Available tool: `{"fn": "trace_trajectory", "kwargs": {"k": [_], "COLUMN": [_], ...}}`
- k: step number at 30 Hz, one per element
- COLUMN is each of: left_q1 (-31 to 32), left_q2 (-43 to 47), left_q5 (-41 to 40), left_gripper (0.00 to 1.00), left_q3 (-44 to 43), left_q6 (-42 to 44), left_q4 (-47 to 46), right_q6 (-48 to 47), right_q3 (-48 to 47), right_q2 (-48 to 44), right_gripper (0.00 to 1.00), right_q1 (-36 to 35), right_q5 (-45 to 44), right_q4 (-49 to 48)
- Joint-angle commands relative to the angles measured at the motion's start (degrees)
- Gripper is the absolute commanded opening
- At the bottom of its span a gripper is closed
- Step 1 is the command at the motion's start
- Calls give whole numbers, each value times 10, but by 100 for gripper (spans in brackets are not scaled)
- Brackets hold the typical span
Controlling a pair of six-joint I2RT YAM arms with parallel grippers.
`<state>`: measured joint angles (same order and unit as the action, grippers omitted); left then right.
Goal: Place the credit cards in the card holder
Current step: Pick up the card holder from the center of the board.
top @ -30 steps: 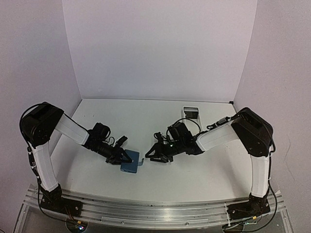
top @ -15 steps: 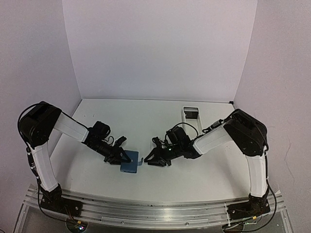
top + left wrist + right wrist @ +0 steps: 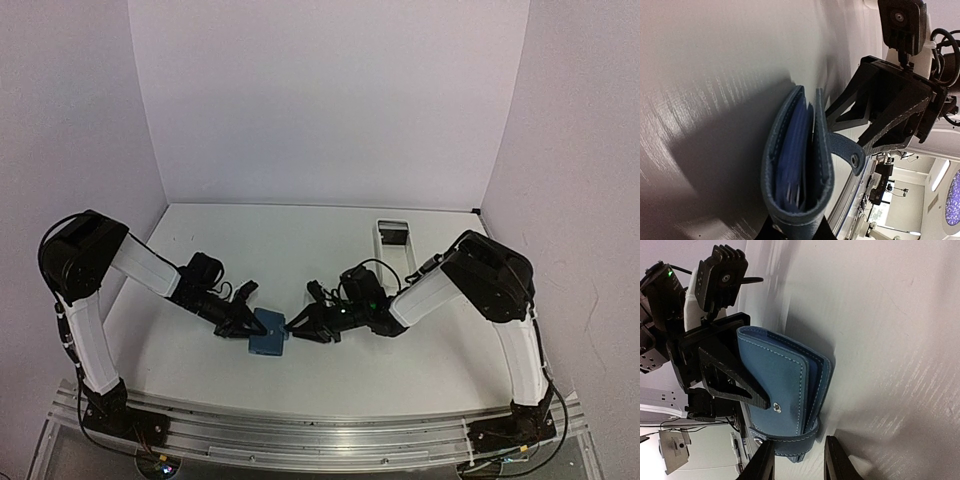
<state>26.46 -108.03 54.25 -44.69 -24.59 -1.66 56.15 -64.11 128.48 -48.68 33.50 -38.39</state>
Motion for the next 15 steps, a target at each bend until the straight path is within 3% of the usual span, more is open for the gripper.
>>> {"fn": "trace_trajectory", "kwargs": {"k": [1, 15], "left_q1": [7, 12], "left_q2": [-19, -36], "left_q5": [-47, -5], "left_gripper": [0, 0], "left_q3": [30, 49], "left_q6": [-19, -60], "left_q4": [-63, -189], "right_q6": [16, 11], "right_q3": [2, 3], "right_q2": [42, 70], "right_gripper": [32, 30], "right_q1": [-9, -8], "right_q5": [-18, -30], "right_q4": [11, -25]}}
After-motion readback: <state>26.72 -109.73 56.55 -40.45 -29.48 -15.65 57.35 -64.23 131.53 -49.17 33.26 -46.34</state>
